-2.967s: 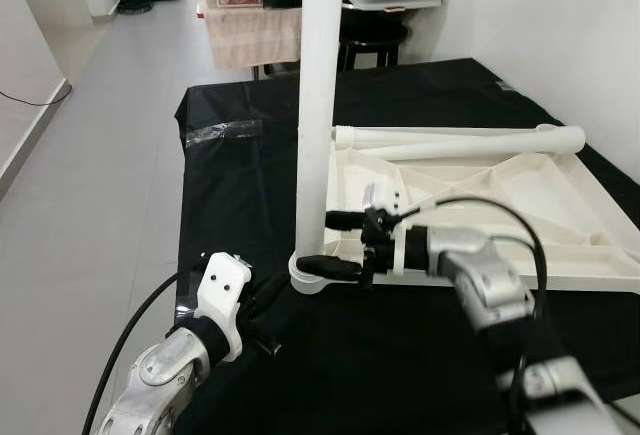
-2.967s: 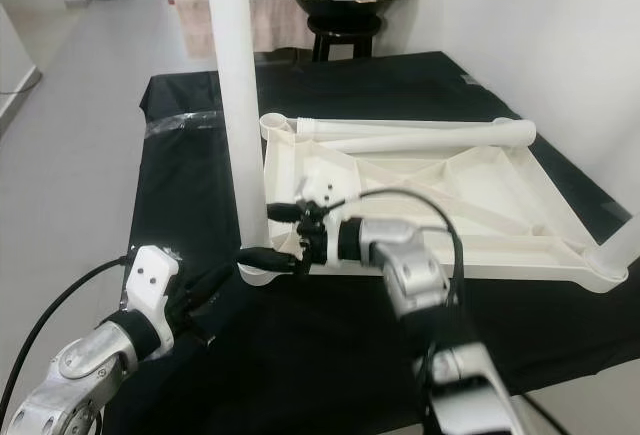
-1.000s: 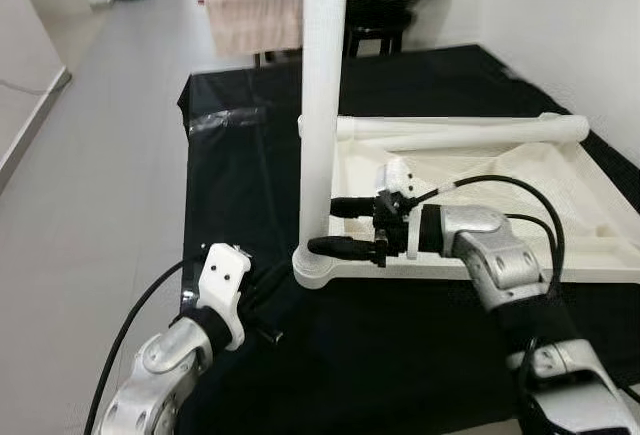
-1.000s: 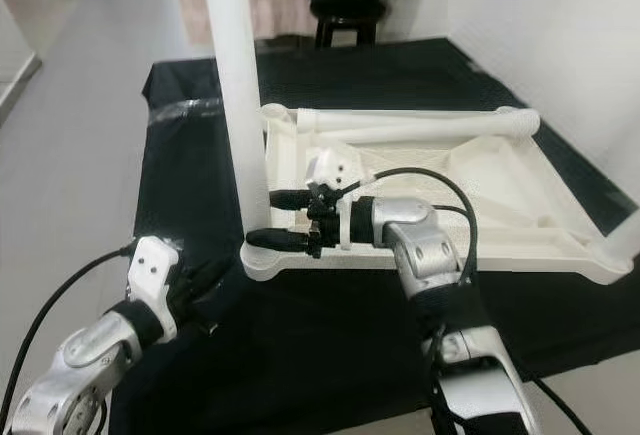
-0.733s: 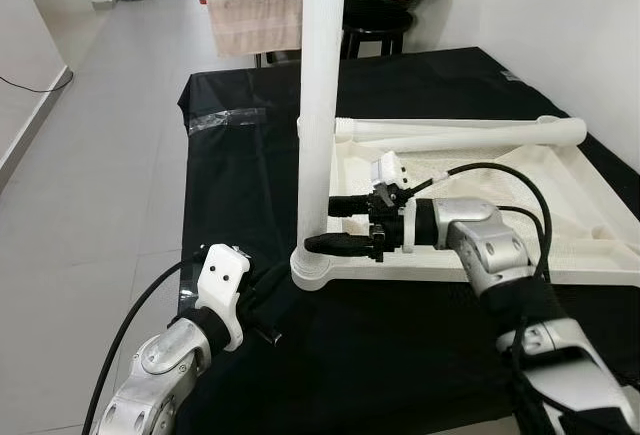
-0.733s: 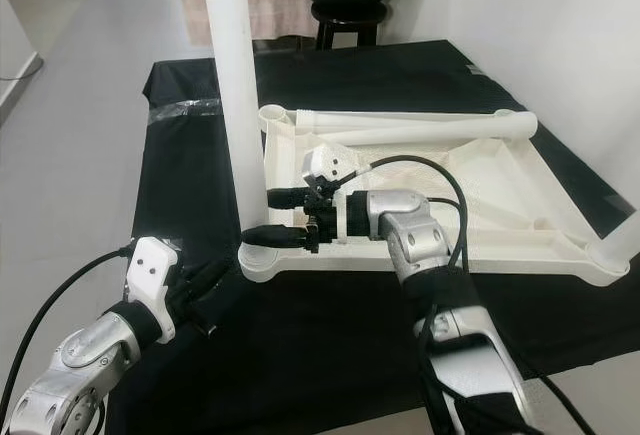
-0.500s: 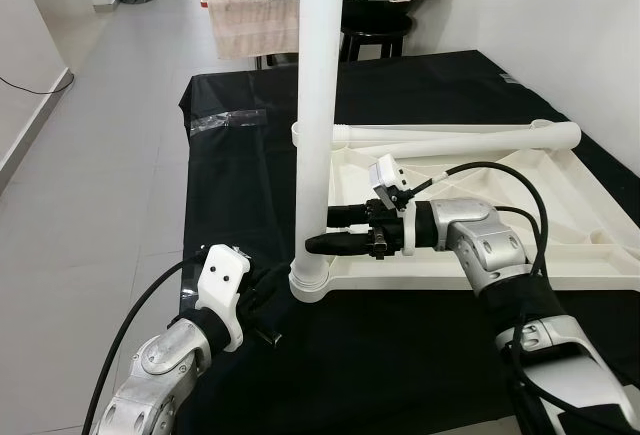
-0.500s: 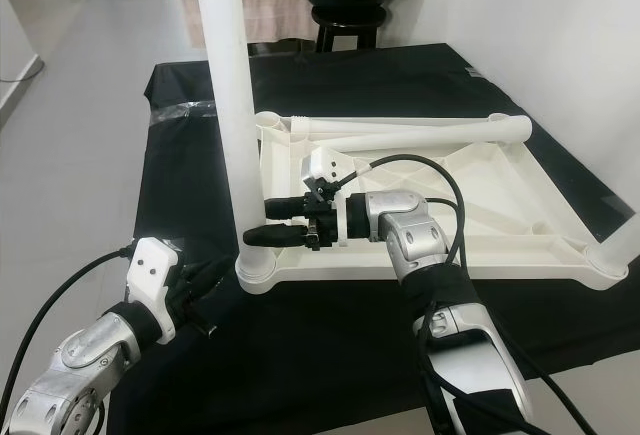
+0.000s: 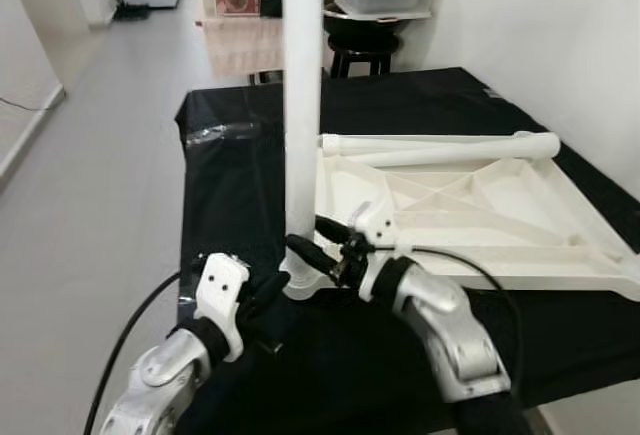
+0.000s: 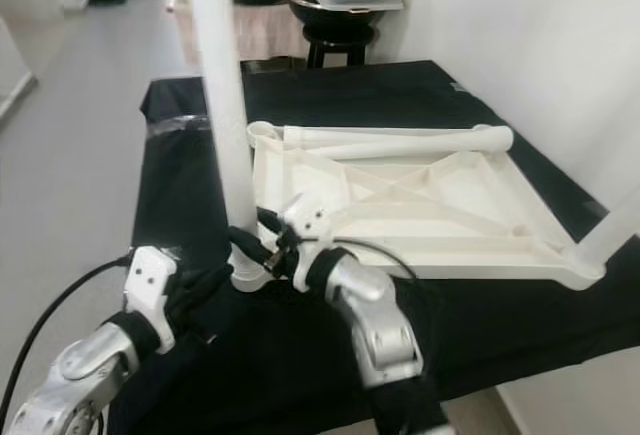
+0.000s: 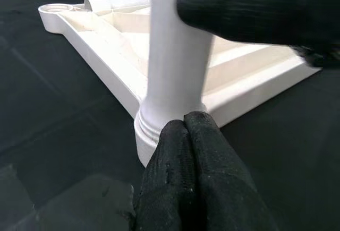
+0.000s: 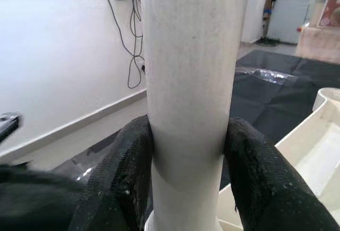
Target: Building children table
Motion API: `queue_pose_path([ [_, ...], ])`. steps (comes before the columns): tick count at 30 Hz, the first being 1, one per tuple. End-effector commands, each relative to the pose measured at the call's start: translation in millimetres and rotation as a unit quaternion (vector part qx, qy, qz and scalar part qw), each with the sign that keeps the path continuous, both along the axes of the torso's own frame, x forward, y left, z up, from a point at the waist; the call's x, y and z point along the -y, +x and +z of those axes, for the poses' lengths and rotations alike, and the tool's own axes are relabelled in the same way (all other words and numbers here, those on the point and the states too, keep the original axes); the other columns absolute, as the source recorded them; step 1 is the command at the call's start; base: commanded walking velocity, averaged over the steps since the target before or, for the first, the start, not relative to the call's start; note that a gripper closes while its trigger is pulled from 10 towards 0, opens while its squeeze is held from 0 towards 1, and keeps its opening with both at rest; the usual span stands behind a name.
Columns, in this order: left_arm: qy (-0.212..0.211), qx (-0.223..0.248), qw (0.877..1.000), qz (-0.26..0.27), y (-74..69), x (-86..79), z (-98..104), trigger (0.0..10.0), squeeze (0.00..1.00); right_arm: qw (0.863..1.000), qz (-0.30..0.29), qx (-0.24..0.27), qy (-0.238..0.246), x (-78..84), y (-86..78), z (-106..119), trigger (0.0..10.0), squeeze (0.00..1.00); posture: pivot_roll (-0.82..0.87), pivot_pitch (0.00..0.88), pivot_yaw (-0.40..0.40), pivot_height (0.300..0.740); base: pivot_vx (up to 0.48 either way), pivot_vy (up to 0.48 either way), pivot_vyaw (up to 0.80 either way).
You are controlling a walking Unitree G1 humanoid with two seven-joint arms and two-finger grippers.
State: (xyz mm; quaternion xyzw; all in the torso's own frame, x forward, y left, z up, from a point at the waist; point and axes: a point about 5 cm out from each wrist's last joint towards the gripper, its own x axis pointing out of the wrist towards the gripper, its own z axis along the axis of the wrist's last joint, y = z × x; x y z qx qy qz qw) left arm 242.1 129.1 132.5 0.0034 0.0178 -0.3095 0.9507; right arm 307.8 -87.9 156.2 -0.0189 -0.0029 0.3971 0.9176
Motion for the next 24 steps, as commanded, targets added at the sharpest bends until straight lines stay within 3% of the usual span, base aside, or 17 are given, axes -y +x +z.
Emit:
queue_pose_path([
  [1, 0.004, -0.008, 1.0, -0.002, 0.6, -1.1, -3.1, 10.0, 0.0, 0.997, -0.051, -0.063, -0.014, 19.2, 5.1, -22.7, 0.0, 0.0, -0.01, 0.065, -0.047, 0.74, 0.0, 0.0, 0.0],
  [5, 0.007, -0.009, 1.0, 0.001, 0.7, -2.4, -5.0, 10.0, 0.0, 0.997, -0.03, -0.065, -0.022, 13.7, 4.1, -23.5, 0.4, 0.0, -0.01, 0.053, -0.046, 0.74, 0.0, 0.0, 0.0],
  [6, 0.007, -0.008, 1.0, 0.004, 0.8, -2.4, -5.5, 10.0, 0.0, 0.997, -0.031, -0.07, -0.009, 15.2, 5.5, -21.9, 10.0, 0.0, -0.01, 0.044, -0.043, 0.74, 0.0, 0.0, 0.0],
  [7, 0.007, -0.008, 1.0, 0.004, 0.8, -2.4, -5.5, 10.0, 0.0, 0.997, -0.031, -0.07, -0.009, 15.2, 5.5, -21.9, 10.0, 0.0, -0.01, 0.044, -0.043, 0.74, 0.0, 0.0, 0.0],
  [8, 0.006, -0.008, 1.0, 0.006, 1.0, -2.0, -5.8, 10.0, 0.0, 0.997, -0.022, -0.072, 0.007, 15.2, 4.6, -18.1, 10.0, 0.66, -0.01, 0.043, -0.044, 0.74, 0.0, 0.0, 0.0],
  [9, 0.006, -0.008, 1.0, 0.007, 1.2, -1.9, -5.9, 10.0, 0.0, 0.997, 0.0, -0.07, 0.016, 13.6, 2.9, -14.2, 10.0, 1.0, -0.01, 0.043, -0.044, 0.74, 0.0, 0.0, 0.0],
  [10, 0.006, -0.008, 1.0, 0.007, 1.2, -1.8, -6.2, 10.0, 0.0, 0.997, 0.035, -0.068, 0.021, 10.3, 1.1, -9.9, 10.0, 1.0, -0.01, 0.042, -0.042, 0.74, 0.0, 0.0, 0.0],
  [16, 0.006, -0.01, 1.0, 0.004, 1.1, -1.4, -6.5, 10.0, 0.0, 0.992, 0.113, -0.051, 0.004, 2.8, -1.9, 1.2, 10.0, 1.0, 0.0, 0.04, -0.038, 0.74, 0.0, 0.0, 0.0],
  [17, 0.006, -0.01, 1.0, 0.004, 1.1, -1.2, -6.4, 10.0, 0.0, 0.987, 0.155, -0.04, -0.011, 4.0, -0.3, 5.1, 10.0, 1.0, 0.0, 0.042, -0.038, 0.74, 0.0, 0.0, 0.0],
  [19, 0.006, -0.01, 1.0, 0.004, 1.1, -1.2, -6.4, 10.0, 0.0, 0.987, 0.155, -0.04, -0.011, 4.0, -0.3, 5.1, 10.0, 1.0, 0.0, 0.042, -0.038, 0.74, 0.0, 0.0, 0.0],
  [20, 0.006, -0.01, 1.0, 0.003, 1.1, -1.0, -6.4, 10.0, 0.0, 0.981, 0.19, -0.034, -0.023, 5.9, 1.1, 8.4, 10.0, 0.91, 0.0, 0.042, -0.038, 0.74, 0.0, 0.0, 0.0],
  [21, 0.005, -0.01, 1.0, 0.004, 1.0, -1.1, -6.4, 10.0, 0.0, 0.974, 0.221, -0.024, -0.038, 7.8, 3.9, 13.3, 10.0, 0.09, 0.0, 0.043, -0.038, 0.74, 0.0, 0.0, 0.0],
  [22, 0.004, -0.01, 1.0, 0.004, 1.0, -0.9, -6.2, 10.0, 0.0, 0.967, 0.247, -0.021, -0.05, 9.5, 8.8, 18.4, 10.0, 0.0, 0.0, 0.044, -0.037, 0.74, 0.0, 0.0, 0.0],
  [23, 0.004, -0.01, 1.0, 0.004, 1.0, -0.9, -6.2, 10.0, 0.0, 0.967, 0.247, -0.021, -0.05, 9.5, 8.8, 18.4, 10.0, 0.0, 0.0, 0.044, -0.037, 0.74, 0.0, 0.0, 0.0],
  [24, 0.004, -0.009, 1.0, 0.005, 0.9, -0.9, -6.1, 10.0, 0.0, 0.959, 0.276, -0.02, -0.061, 11.0, 11.6, 22.7, 10.0, 0.0, 0.0, 0.044, -0.038, 0.74, 0.0, 0.0, 0.0],
])
